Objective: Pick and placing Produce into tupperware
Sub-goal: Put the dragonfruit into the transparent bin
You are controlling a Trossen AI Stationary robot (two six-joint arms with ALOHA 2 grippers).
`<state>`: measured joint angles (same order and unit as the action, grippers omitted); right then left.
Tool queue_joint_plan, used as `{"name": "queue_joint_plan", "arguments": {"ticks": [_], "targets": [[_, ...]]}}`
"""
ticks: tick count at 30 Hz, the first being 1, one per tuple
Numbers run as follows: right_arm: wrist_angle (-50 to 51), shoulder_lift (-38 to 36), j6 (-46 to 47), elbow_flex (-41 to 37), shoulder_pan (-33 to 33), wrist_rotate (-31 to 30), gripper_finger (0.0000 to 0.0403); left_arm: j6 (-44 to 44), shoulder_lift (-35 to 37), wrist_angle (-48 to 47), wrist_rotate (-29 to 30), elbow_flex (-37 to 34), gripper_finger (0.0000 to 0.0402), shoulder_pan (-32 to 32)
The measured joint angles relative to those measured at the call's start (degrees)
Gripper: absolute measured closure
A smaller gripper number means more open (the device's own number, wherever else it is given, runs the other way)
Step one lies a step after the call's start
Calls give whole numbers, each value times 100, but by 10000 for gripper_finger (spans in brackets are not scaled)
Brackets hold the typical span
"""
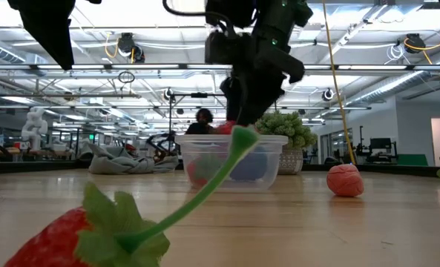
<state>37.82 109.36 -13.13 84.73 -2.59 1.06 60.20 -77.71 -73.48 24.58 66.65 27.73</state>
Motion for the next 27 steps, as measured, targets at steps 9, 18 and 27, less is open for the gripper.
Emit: {"name": "queue_joint_plan", "arguments": {"ticks": [9, 18, 27], "targets": [[-40, 7, -107, -76, -2, -235, 190, 2, 0, 1, 0, 0, 204, 0], [-52, 7, -147, -76, -2, -256, 185, 0, 0, 1, 0, 0, 204, 0], [-150, 7, -133, -76, -1, -258, 132, 1, 0, 1, 0, 0, 204, 1]]}}
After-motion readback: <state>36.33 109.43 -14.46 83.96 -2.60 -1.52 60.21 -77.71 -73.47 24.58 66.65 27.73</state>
